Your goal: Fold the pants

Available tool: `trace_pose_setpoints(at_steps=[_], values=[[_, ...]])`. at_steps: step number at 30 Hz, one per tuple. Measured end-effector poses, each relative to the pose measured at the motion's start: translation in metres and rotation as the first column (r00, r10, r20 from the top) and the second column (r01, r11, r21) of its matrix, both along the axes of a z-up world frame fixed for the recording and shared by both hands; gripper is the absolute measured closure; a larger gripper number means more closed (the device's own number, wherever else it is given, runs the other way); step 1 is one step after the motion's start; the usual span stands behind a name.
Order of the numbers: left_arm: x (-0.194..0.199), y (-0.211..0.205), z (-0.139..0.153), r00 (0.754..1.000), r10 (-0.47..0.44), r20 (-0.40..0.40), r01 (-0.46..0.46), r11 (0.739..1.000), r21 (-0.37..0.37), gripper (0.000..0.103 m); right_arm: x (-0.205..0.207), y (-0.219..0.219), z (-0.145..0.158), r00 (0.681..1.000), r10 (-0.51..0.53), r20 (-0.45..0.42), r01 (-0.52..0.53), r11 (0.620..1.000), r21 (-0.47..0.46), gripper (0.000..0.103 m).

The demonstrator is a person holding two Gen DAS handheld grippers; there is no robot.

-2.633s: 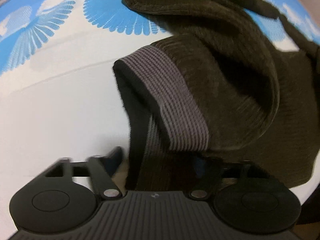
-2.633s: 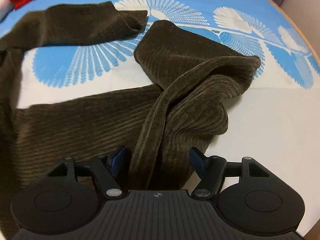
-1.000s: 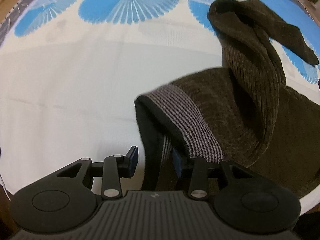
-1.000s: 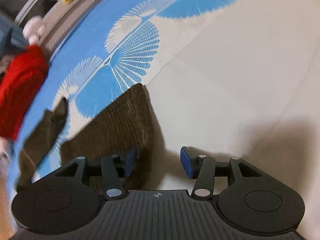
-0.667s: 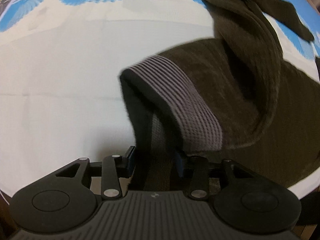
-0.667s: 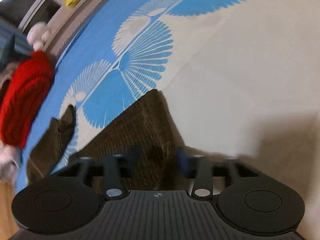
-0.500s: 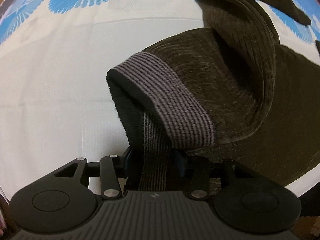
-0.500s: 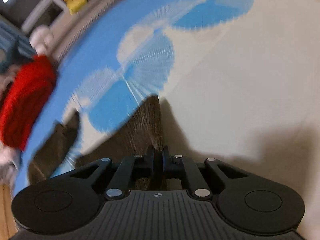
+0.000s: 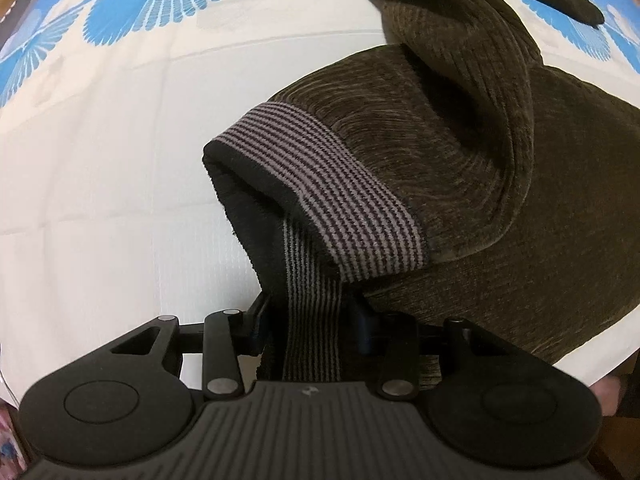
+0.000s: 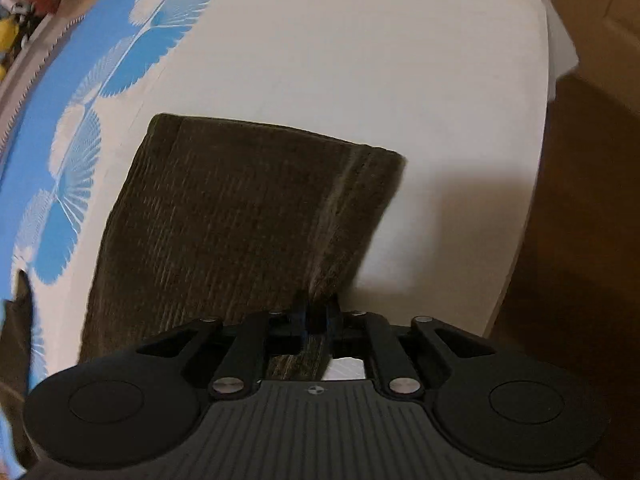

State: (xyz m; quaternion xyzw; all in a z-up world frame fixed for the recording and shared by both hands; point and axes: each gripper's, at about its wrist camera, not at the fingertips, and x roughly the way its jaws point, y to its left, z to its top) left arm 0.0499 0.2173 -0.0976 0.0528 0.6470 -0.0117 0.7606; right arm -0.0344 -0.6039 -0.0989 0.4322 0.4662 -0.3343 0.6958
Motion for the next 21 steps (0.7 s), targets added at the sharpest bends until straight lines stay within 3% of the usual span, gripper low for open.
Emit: trace_pose_setpoints(at_steps=[6,8,11,15,21], values=[[0.007,0.0,0.0,1.0,0.006,0.002,-0.006,1.0,0.014,0.055,0.017,0.015,0.0,0.999,0.038,-0.01,-0.039,0.999,-0.034,0.089],[0.009,0.002,0.0,1.0,0.009,0.003,-0.009,1.0,0.007,0.057,0.027,0.023,0.003,0.996,0.081,-0.026,-0.083,0.994,-0.068,0.096],[0.006,0.0,0.0,1.0,-0.013,0.009,0.013,1.0,0.009,0.063,0.029,0.032,0.013,0.993,0.11,-0.033,-0.113,0.986,-0.122,0.097],[0.0,-0.007,0.005,0.998,-0.061,0.016,0.061,0.998,0.009,0.08,0.014,0.028,0.02,0.999,-0.012,-0.047,0.005,0.991,-0.137,0.098],[-0.004,-0.014,0.01,0.995,-0.099,0.03,0.099,0.995,0.02,0.082,0.014,0.031,0.017,0.991,-0.084,-0.106,0.066,0.985,-0.162,0.097]])
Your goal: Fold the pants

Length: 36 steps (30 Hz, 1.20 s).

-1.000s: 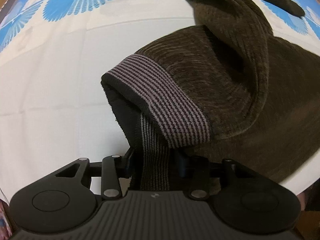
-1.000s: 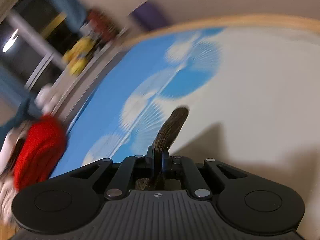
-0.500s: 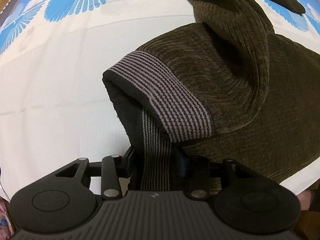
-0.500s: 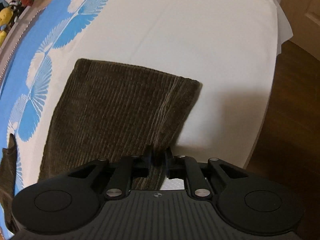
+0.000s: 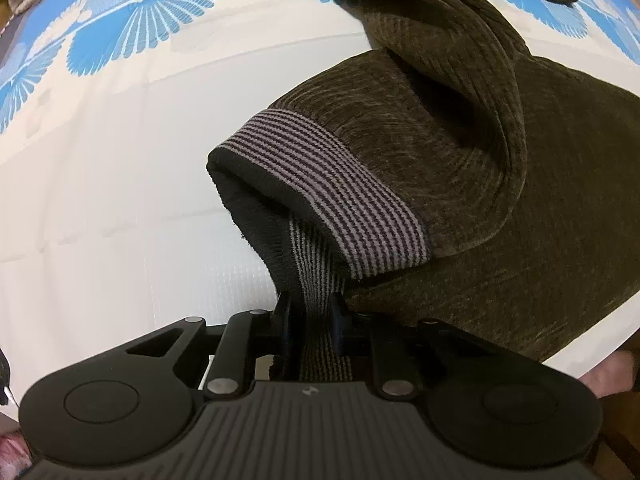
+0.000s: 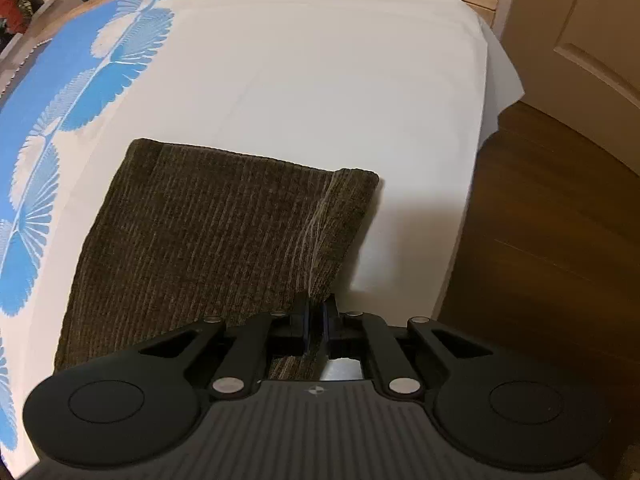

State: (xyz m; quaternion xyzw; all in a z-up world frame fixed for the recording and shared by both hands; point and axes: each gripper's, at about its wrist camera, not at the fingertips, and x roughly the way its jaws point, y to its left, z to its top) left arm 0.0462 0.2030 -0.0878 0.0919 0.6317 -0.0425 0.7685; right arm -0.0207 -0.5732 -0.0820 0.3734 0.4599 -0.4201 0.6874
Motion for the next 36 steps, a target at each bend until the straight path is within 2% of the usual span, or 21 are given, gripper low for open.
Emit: trace_pose_setpoints(at_steps=[3,5,6,7,8,9,12,15,17,20,24,25,27,29,31,33,36], values=[[-0.001,0.002,0.004,1.0,0.004,-0.01,-0.004,1.0,-0.004,0.076,0.008,0.003,-0.002,1.0,0.012,-0.02,-0.012,1.0,-0.012,0.097],[-0.002,0.004,0.011,1.0,0.005,-0.004,-0.005,1.0,0.0,0.076,0.018,0.01,-0.002,0.994,0.078,-0.072,-0.08,0.996,-0.033,0.093],[-0.005,0.004,0.014,1.0,-0.002,0.022,0.002,1.0,0.01,0.074,0.022,0.013,0.001,0.991,0.085,-0.106,-0.092,0.993,-0.068,0.089],[-0.008,0.004,0.022,0.998,-0.005,0.057,0.004,1.0,0.018,0.073,0.024,0.015,0.004,0.989,0.078,-0.126,-0.091,0.991,-0.103,0.08],[-0.01,0.005,0.031,0.995,0.001,0.095,-0.003,1.0,0.018,0.07,0.025,0.018,0.01,0.988,0.065,-0.139,-0.086,0.986,-0.146,0.075],[-0.011,0.006,0.04,0.992,0.01,0.126,-0.012,1.0,0.011,0.07,0.027,0.021,0.017,0.988,0.062,-0.142,-0.089,0.977,-0.196,0.074],[-0.015,0.004,0.064,0.972,0.028,0.232,-0.027,1.0,-0.009,0.07,0.04,0.036,0.042,0.99,0.114,-0.084,-0.135,0.937,-0.322,0.07],[-0.014,-0.007,0.075,0.957,-0.005,0.29,0.013,1.0,-0.027,0.071,0.054,0.06,0.06,0.974,0.226,0.01,-0.204,0.898,-0.389,0.069],[-0.011,-0.019,0.076,0.95,-0.051,0.308,0.057,0.998,-0.009,0.071,0.069,0.082,0.067,0.946,0.321,0.052,-0.273,0.871,-0.409,0.069],[-0.004,-0.033,0.078,0.936,-0.08,0.343,0.075,0.997,0.028,0.071,0.094,0.115,0.073,0.881,0.457,0.12,-0.376,0.832,-0.408,0.069],[0.011,-0.024,0.083,0.928,0.032,0.371,-0.085,0.988,0.127,0.066,0.132,0.163,0.077,0.78,0.597,0.188,-0.501,0.776,-0.383,0.069],[0.012,-0.022,0.087,0.922,0.055,0.382,-0.105,0.988,0.11,0.066,0.14,0.173,0.077,0.757,0.621,0.201,-0.525,0.762,-0.379,0.069],[0.016,-0.022,0.094,0.918,0.082,0.389,-0.098,0.995,0.023,0.066,0.161,0.194,0.077,0.715,0.663,0.222,-0.568,0.736,-0.369,0.069],[0.02,-0.033,0.096,0.925,0.049,0.376,-0.031,0.998,-0.055,0.066,0.183,0.217,0.076,0.661,0.712,0.238,-0.617,0.696,-0.368,0.069],[0.022,-0.053,0.093,0.936,-0.029,0.35,0.07,0.992,-0.104,0.062,0.202,0.24,0.074,0.621,0.745,0.246,-0.654,0.664,-0.361,0.069],[0.024,-0.074,0.088,0.942,-0.11,0.316,0.155,0.981,-0.12,0.054,0.218,0.256,0.068,0.601,0.753,0.27,-0.677,0.658,-0.329,0.069],[0.033,-0.097,0.071,0.951,-0.176,0.254,0.205,0.974,-0.095,0.054,0.248,0.271,0.048,0.597,0.728,0.338,-0.703,0.677,-0.217,0.069]])
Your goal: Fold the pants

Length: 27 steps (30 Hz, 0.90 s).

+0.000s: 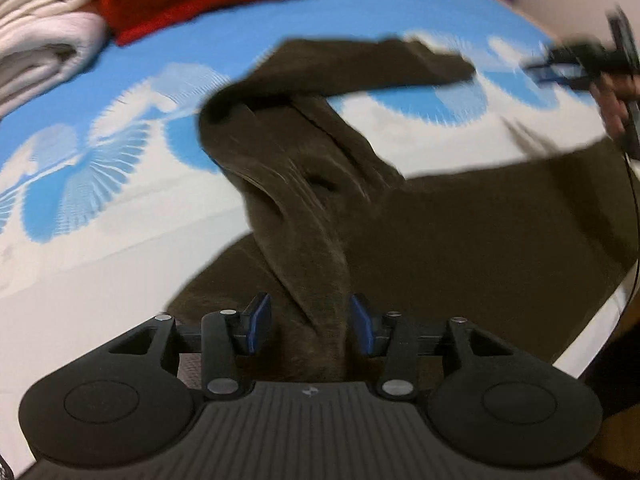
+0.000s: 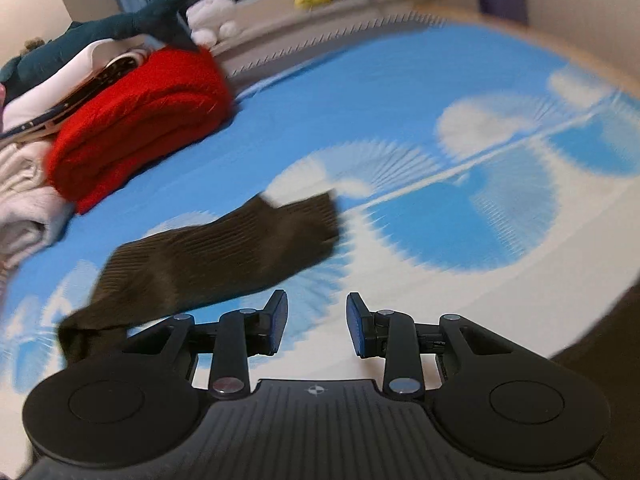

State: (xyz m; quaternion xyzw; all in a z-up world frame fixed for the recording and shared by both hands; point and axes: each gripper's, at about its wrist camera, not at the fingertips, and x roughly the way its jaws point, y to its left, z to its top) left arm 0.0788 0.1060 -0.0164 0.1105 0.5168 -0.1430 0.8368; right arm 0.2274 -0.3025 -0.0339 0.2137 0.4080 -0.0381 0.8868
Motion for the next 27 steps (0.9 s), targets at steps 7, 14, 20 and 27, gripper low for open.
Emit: trace_pose_setpoints(at_steps=[7,14,20,27], values=[[0.023,-0.003,-0.022,0.998,0.021,-0.062,-0.016,0.997,0.079,0.065,0.061,-0.002,-0.059,0.988,-0.115,-0.099,0.135,0.963,0.235,0.069],[0.046,0.011,-0.028,0.993,0.112,-0.04,-0.104,0.982,0.158,0.092,0.094,-0.025,-0.111,0.943,-0.293,-0.161,0.333,0.863,0.381,0.063],[0.067,0.041,-0.025,0.953,0.296,0.064,-0.302,0.92,0.249,0.094,0.115,-0.016,-0.114,0.963,-0.251,-0.101,0.271,0.882,0.385,0.065],[0.09,0.055,-0.017,0.905,0.376,0.199,-0.42,0.864,0.279,0.094,0.107,-0.021,-0.083,0.97,-0.245,0.0,0.229,0.908,0.351,0.094]])
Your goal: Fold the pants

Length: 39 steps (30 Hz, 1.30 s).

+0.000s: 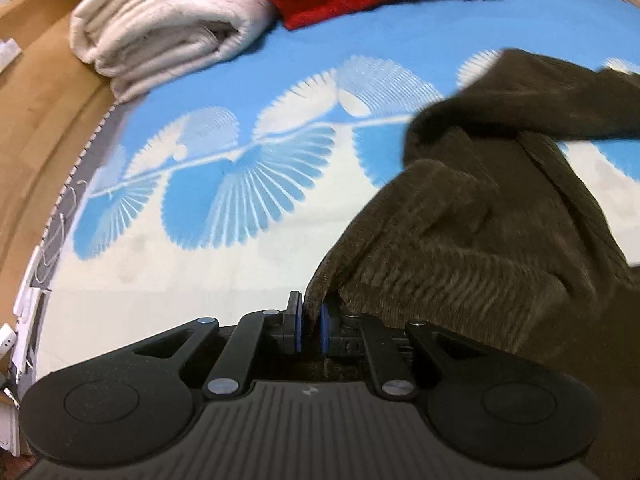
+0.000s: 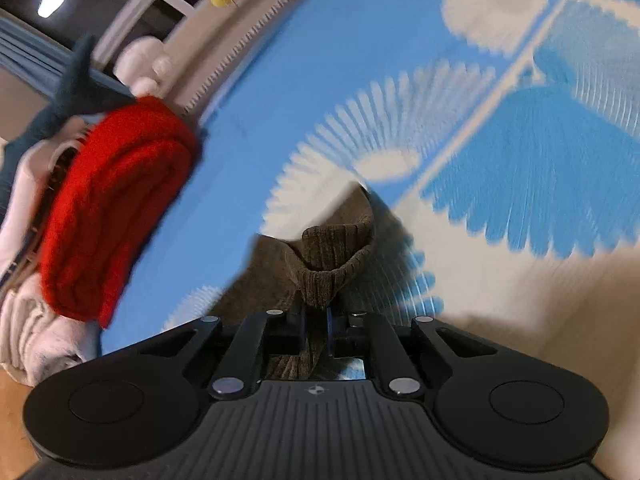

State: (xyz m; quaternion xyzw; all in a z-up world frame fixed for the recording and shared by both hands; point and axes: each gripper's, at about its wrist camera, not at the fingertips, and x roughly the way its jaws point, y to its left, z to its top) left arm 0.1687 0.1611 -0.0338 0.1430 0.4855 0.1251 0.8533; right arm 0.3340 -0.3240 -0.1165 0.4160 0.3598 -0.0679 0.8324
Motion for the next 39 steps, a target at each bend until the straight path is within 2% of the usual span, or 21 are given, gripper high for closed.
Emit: trace_pose_setpoints(at_steps=[4,7,10,12,14,18,20,21,24,25,26,27,28,29,30,31,32,34,37,39], values=[[0.015,0.005,0.001,0.998,0.024,0.058,-0.026,0.999,0.04,0.094,-0.03,-0.027,0.053,0.996,-0.053,0.072,0.055,0.998,-0.024,0.094],[0.026,0.008,0.004,0.994,0.044,0.101,-0.051,0.996,0.07,0.099,-0.065,-0.057,0.105,0.986,-0.126,0.111,0.138,0.985,-0.105,0.095],[0.043,0.002,0.0,0.992,0.051,0.12,-0.06,0.995,0.077,0.099,-0.105,-0.09,0.149,0.96,-0.229,0.161,0.257,0.949,-0.183,0.095],[0.051,-0.007,-0.006,0.991,0.036,0.13,-0.05,0.993,0.105,0.099,-0.128,-0.116,0.166,0.935,-0.31,0.173,0.343,0.913,-0.22,0.095],[0.057,-0.016,-0.013,0.991,0.019,0.134,-0.035,0.993,0.116,0.099,-0.142,-0.138,0.169,0.914,-0.372,0.163,0.402,0.885,-0.235,0.095],[0.068,-0.034,-0.027,0.989,-0.031,0.146,0.001,0.98,0.199,0.099,-0.147,-0.166,0.148,0.901,-0.425,0.09,0.434,0.87,-0.234,0.095],[0.076,-0.033,-0.031,0.987,-0.018,0.158,-0.013,0.982,0.19,0.099,-0.145,-0.173,0.137,0.898,-0.437,0.059,0.438,0.87,-0.225,0.095],[0.08,-0.03,-0.033,0.986,-0.001,0.166,-0.03,0.983,0.18,0.099,-0.139,-0.172,0.134,0.899,-0.433,0.062,0.435,0.872,-0.223,0.095],[0.096,-0.021,-0.044,0.983,0.064,0.173,-0.092,0.982,0.163,0.099,-0.12,-0.173,0.119,0.907,-0.384,0.172,0.412,0.894,-0.175,0.094],[0.102,-0.017,-0.05,0.984,0.1,0.148,-0.121,0.982,0.143,0.098,-0.105,-0.176,0.11,0.92,-0.352,0.174,0.382,0.906,-0.183,0.092],[0.107,-0.012,-0.056,0.986,0.131,0.104,-0.143,0.983,0.117,0.093,-0.094,-0.177,0.1,0.933,-0.335,0.132,0.356,0.913,-0.198,0.081],[0.114,-0.008,-0.065,0.988,0.15,0.028,-0.152,0.985,0.077,0.091,-0.084,-0.179,0.084,0.943,-0.328,0.053,0.331,0.923,-0.194,0.078],[0.116,-0.007,-0.071,0.99,0.142,-0.014,-0.141,0.988,0.062,0.091,-0.081,-0.182,0.064,0.951,-0.309,-0.006,0.305,0.94,-0.154,0.077],[0.117,-0.009,-0.073,0.992,0.123,-0.024,-0.121,0.989,0.081,0.091,-0.08,-0.183,0.05,0.96,-0.278,-0.027,0.273,0.955,-0.113,0.077],[0.117,-0.012,-0.074,0.994,0.107,-0.018,-0.104,0.987,0.125,0.091,-0.077,-0.181,0.034,0.969,-0.237,-0.066,0.23,0.968,-0.1,0.077],[0.118,-0.015,-0.072,0.994,0.106,-0.014,-0.103,0.981,0.164,0.09,-0.076,-0.179,0.024,0.966,-0.236,-0.107,0.223,0.967,-0.121,0.077],[0.119,-0.016,-0.07,0.993,0.115,-0.008,-0.112,0.979,0.173,0.09,-0.076,-0.177,0.017,0.96,-0.248,-0.128,0.23,0.963,-0.141,0.077],[0.12,-0.018,-0.055,0.988,0.148,0.035,-0.152,0.978,0.145,0.09,-0.075,-0.174,0.005,0.961,-0.239,-0.138,0.219,0.965,-0.141,0.077],[0.119,-0.023,-0.028,0.972,0.198,0.122,-0.213,0.97,0.118,0.082,-0.076,-0.172,-0.007,0.957,-0.252,-0.142,0.24,0.966,-0.097,0.077],[0.115,-0.035,-0.01,0.966,0.169,0.195,-0.178,0.984,0.03,0.082,-0.081,-0.17,-0.017,0.933,-0.307,-0.187,0.302,0.952,-0.058,0.078]])
